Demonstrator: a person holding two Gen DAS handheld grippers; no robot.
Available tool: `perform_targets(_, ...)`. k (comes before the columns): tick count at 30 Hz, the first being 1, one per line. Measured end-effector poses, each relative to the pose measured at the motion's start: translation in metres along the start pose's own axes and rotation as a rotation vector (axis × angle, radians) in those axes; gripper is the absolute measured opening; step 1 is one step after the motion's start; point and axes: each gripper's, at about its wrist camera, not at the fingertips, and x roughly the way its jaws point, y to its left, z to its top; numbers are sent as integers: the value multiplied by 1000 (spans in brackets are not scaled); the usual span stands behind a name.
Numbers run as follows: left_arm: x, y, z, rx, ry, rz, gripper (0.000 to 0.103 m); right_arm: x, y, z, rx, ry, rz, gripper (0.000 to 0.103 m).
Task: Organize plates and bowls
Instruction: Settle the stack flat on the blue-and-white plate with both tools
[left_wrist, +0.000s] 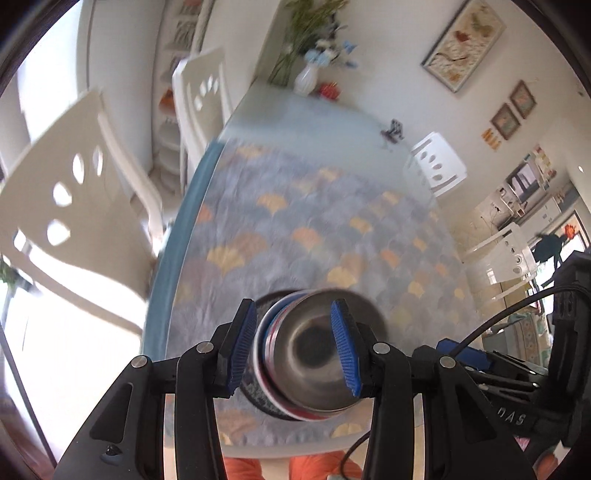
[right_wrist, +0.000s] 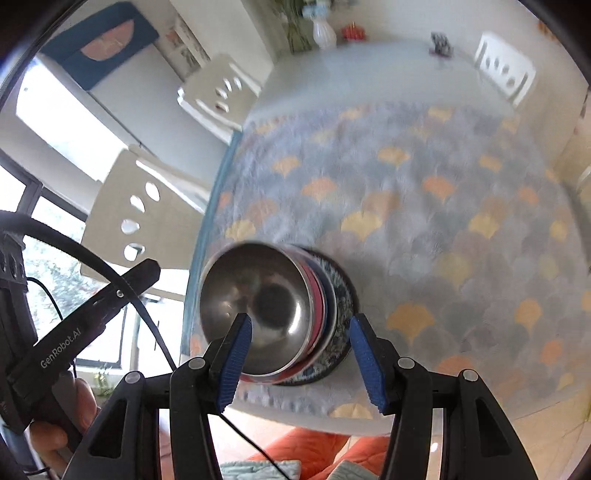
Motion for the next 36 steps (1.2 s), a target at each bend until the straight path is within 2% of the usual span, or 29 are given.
perform_targets(3, -17, -14, 4, 39, -58, 3, 39, -21, 12, -1, -28, -88, -58, 54)
perform_targets(6, -27, -23, 6, 74, -103, 20, 41, -33, 19, -2, -64, -138, -121, 54)
perform_targets(10, -28, -26, 6, 104, -125, 58, 41, -33, 24, -3, -95, -153, -171, 54)
perform_targets(21, -11, -25, 2, 92, -68, 40, 41, -17, 23, -6, -99, -98, -175, 54)
perform_targets(36, -6, -19, -8, 67, -41, 47, 41, -3, 24, -11, -109, -32, -162, 55)
